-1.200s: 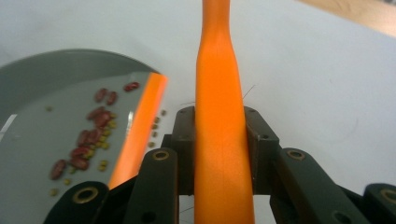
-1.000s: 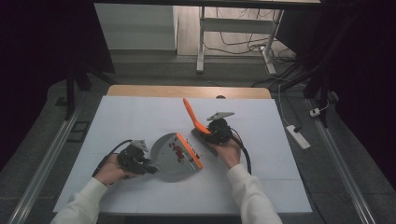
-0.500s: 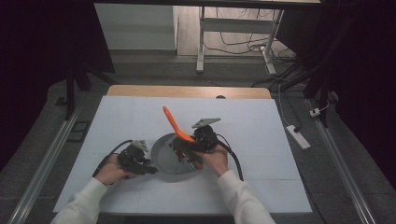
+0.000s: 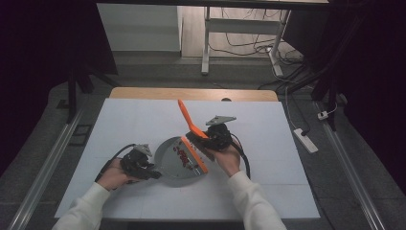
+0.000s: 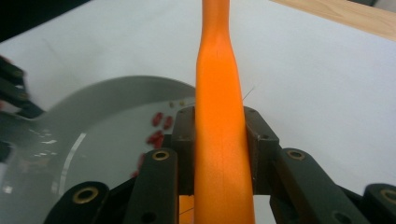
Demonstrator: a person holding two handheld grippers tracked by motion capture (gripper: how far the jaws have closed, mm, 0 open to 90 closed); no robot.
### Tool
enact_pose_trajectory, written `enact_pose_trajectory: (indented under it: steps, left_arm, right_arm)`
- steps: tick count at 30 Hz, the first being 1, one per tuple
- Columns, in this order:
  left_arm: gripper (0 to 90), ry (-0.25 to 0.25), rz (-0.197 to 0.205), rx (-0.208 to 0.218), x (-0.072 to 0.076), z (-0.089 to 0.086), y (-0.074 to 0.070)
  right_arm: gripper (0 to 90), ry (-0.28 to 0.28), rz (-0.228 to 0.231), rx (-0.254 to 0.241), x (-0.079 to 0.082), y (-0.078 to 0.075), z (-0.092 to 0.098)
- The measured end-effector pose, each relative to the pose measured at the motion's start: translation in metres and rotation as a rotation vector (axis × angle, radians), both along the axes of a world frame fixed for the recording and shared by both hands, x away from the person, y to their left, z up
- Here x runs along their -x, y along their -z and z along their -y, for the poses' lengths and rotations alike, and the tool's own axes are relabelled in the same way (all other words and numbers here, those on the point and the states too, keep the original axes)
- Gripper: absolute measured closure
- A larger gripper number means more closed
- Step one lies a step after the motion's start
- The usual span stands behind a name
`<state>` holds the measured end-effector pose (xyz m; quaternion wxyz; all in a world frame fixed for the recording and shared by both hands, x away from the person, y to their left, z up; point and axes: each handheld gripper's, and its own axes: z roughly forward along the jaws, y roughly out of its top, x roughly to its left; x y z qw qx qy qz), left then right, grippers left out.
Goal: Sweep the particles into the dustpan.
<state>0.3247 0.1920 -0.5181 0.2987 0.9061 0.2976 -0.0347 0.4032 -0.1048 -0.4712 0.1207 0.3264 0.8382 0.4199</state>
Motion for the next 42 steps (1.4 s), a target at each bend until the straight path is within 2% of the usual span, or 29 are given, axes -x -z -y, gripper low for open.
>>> enact_pose_trajectory:
  steps: [4,7,15,18,19,22,23,25,27,30,32,33,34,35,37,40,42]
  left_arm:
    - [61.9,-0.002,0.002,0.001,0.000,0.000,0.000]
    - [61.9,-0.003,0.003,0.001,0.001,0.000,0.001]
    - [61.9,-0.005,0.005,0.004,0.001,0.000,0.001]
    - [61.9,-0.006,0.005,0.002,0.001,0.001,0.001]
    - [61.9,-0.005,0.004,0.002,0.001,0.001,0.001]
    - [61.9,-0.005,0.004,0.001,0.001,0.001,0.001]
    - [61.9,-0.005,0.005,0.001,0.001,0.001,0.001]
    - [61.9,-0.004,0.004,0.000,0.001,0.001,0.001]
    - [61.9,-0.004,0.004,0.000,0.001,0.001,0.001]
    - [61.9,-0.004,0.005,0.001,0.001,0.001,0.001]
    - [61.9,-0.004,0.006,0.002,0.001,0.001,0.001]
    - [61.9,-0.004,0.007,0.002,0.001,0.000,0.001]
    - [61.9,-0.004,0.006,0.002,0.001,0.000,0.001]
    - [61.9,-0.005,0.008,0.004,0.002,0.000,0.001]
    - [61.9,-0.004,0.009,0.003,0.002,0.000,0.001]
    - [61.9,-0.004,0.008,0.004,0.002,-0.001,0.000]
    - [62.0,-0.007,0.017,0.004,0.003,-0.001,0.000]
  right_arm:
    - [70.0,0.024,0.006,0.014,-0.002,0.002,0.006]
    - [70.0,0.051,0.003,0.047,-0.009,0.006,0.010]
    - [70.0,0.067,-0.018,0.074,-0.019,0.017,0.005]
    - [70.0,0.048,-0.031,0.065,-0.018,0.020,-0.003]
    - [70.0,0.022,-0.033,0.069,-0.014,0.020,-0.012]
    - [70.0,-0.006,-0.043,0.063,-0.009,0.021,-0.020]
    - [69.9,-0.011,-0.021,0.083,-0.004,0.021,-0.023]
    - [70.0,-0.018,-0.022,0.081,-0.002,0.021,-0.024]
    - [70.1,-0.045,-0.056,0.018,0.002,0.018,-0.022]
    - [70.0,-0.071,-0.075,0.005,0.006,0.016,-0.025]
    - [70.0,-0.110,-0.050,0.011,0.010,0.013,-0.028]
    - [70.0,-0.122,-0.031,-0.002,0.011,0.010,-0.027]
    - [70.0,-0.105,-0.010,-0.043,0.011,0.002,-0.023]
    - [70.0,-0.105,-0.010,-0.043,0.011,0.002,-0.023]
    - [70.0,-0.070,0.014,-0.064,0.009,-0.006,-0.014]
    - [70.0,-0.012,0.028,-0.078,0.004,-0.012,0.000]
    - [70.0,0.021,0.028,-0.058,0.000,-0.012,0.009]
